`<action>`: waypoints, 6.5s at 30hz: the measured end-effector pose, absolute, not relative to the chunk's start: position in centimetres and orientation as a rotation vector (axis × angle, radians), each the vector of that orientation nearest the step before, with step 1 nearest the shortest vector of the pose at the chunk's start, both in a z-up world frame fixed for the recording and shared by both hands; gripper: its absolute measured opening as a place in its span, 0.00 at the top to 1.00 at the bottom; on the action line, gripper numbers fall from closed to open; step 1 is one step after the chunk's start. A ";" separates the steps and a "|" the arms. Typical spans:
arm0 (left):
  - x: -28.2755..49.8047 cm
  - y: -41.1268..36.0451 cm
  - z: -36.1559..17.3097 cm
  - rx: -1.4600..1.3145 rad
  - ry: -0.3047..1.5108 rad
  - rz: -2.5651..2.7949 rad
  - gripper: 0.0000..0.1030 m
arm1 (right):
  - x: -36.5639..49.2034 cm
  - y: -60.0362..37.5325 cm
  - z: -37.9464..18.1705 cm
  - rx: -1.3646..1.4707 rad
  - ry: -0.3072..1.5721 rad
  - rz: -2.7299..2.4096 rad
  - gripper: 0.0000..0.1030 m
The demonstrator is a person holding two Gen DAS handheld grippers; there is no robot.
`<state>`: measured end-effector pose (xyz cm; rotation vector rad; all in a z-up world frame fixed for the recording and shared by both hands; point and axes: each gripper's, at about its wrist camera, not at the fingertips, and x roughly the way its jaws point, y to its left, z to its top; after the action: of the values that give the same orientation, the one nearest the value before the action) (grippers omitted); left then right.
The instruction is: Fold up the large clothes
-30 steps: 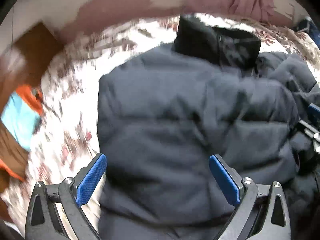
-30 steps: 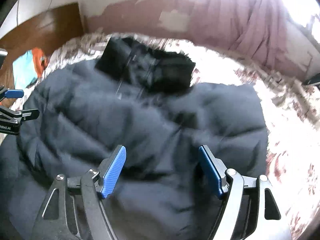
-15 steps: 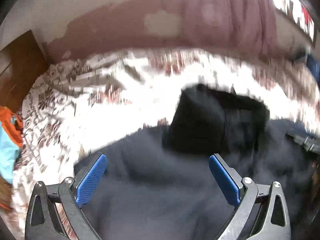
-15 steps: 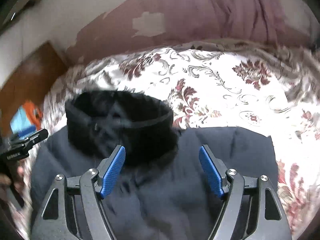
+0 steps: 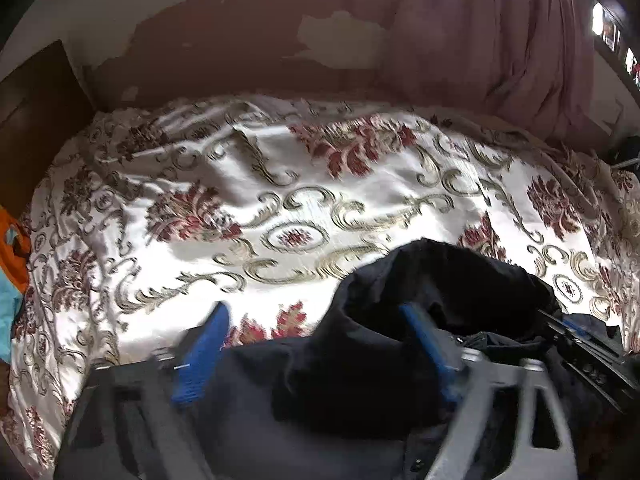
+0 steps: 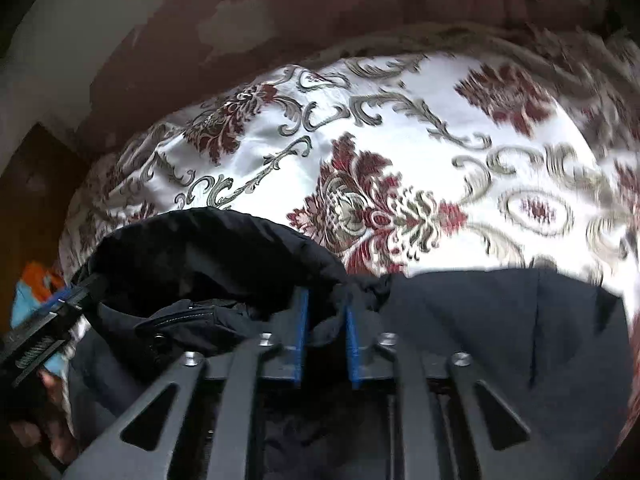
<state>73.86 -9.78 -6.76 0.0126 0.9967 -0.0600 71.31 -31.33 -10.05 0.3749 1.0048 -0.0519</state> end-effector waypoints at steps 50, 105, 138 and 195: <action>59.0 -4.6 -4.1 -0.035 0.820 -0.411 0.90 | 59.5 -31.0 -10.7 0.016 0.991 0.103 0.96; 64.0 -10.8 -15.7 0.175 1.165 -0.540 0.96 | 65.2 -25.4 -17.2 0.080 1.263 0.281 0.97; 64.1 -8.4 -14.6 -0.126 1.255 -0.440 0.96 | 63.3 -25.9 -15.2 0.108 1.164 0.216 0.90; 33.6 -4.3 -3.5 -0.148 0.828 -0.232 0.00 | 29.9 -30.7 0.0 0.053 0.761 0.082 0.02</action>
<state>33.62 -4.34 -3.52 -0.1478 0.8281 -0.2316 29.88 -30.69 -0.01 0.0533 0.7612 0.0824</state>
